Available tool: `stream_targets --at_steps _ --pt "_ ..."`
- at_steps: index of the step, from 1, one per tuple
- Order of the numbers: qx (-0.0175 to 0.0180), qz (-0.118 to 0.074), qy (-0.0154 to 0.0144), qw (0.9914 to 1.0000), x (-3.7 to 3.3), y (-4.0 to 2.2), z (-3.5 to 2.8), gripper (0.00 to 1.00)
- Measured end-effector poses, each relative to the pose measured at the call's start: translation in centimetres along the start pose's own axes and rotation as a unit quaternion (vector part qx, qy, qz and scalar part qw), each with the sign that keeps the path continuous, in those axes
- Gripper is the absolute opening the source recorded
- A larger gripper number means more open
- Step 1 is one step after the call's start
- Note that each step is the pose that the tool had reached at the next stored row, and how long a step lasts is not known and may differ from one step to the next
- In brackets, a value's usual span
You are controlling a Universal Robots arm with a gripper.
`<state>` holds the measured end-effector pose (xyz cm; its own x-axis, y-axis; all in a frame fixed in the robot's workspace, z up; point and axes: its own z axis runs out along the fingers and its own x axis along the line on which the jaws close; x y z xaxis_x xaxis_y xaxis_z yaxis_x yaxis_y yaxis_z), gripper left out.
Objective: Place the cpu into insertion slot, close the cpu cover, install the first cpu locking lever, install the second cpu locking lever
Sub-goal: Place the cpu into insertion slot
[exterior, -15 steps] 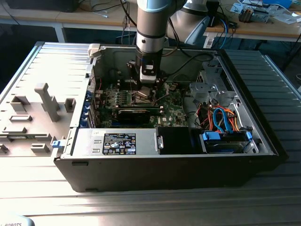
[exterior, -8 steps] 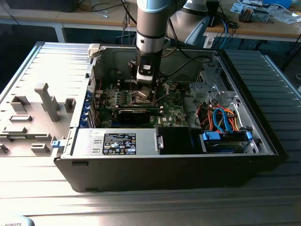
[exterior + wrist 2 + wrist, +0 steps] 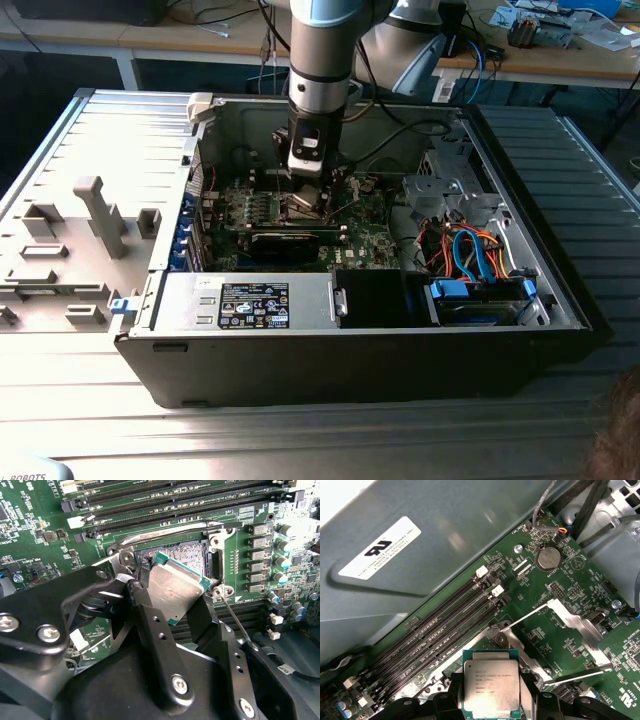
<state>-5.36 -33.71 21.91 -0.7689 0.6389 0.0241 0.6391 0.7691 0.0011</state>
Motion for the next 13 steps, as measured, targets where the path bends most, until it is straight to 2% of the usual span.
stream_targets --at_steps 13 --pt "0.0008 0.01 -0.0008 0.99995 0.0 0.0 0.07 0.54"
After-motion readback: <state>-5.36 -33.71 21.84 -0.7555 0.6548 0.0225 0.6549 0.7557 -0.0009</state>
